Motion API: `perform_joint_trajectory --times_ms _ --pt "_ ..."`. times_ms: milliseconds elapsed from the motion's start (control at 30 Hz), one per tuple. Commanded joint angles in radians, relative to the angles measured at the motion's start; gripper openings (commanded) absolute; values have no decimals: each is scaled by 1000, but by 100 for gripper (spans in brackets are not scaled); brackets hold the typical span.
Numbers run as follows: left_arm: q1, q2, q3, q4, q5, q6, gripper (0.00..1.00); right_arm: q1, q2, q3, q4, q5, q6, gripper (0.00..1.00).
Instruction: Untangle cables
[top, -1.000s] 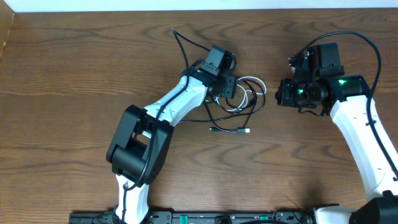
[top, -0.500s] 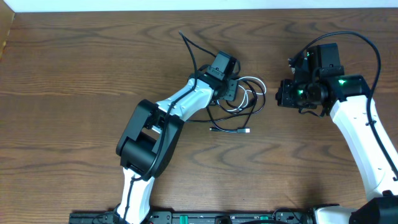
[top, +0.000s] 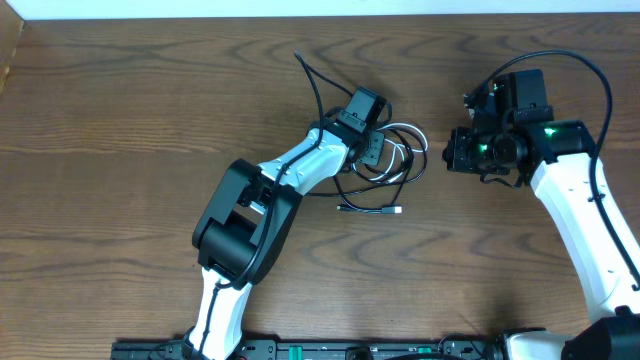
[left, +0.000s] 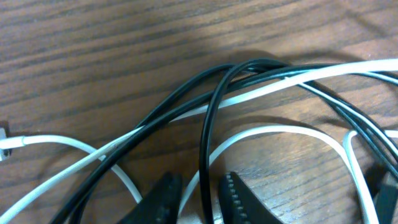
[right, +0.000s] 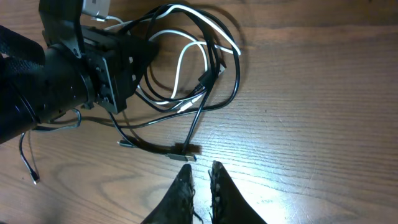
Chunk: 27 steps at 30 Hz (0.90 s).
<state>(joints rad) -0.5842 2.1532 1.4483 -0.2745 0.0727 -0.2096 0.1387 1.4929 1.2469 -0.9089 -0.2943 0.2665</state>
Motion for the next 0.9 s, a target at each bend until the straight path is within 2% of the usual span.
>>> perform_joint_trajectory --times_ms 0,33,100,433,567,700,867 --pt "-2 -5 11 -41 27 -6 19 -2 -18 8 0 4 -13 11" --pt "-2 -27 11 -59 55 -6 13 -2 -18 8 0 4 -13 11" --pt "-2 -85 11 -101 101 -6 8 -2 -18 8 4 4 -13 12" --pt "-2 -439 11 -302 159 -13 7 0 -17 8 25 2 -19 17" --pt "-2 -520 11 -320 222 -13 7 0 -18 8 53 -123 -142 17" --pt "6 -574 11 -311 246 -13 7 -1 -18 8 111 -312 -248 28" --pt "42 -615 15 -308 315 -27 7 0 -18 8 169 -371 -261 41"
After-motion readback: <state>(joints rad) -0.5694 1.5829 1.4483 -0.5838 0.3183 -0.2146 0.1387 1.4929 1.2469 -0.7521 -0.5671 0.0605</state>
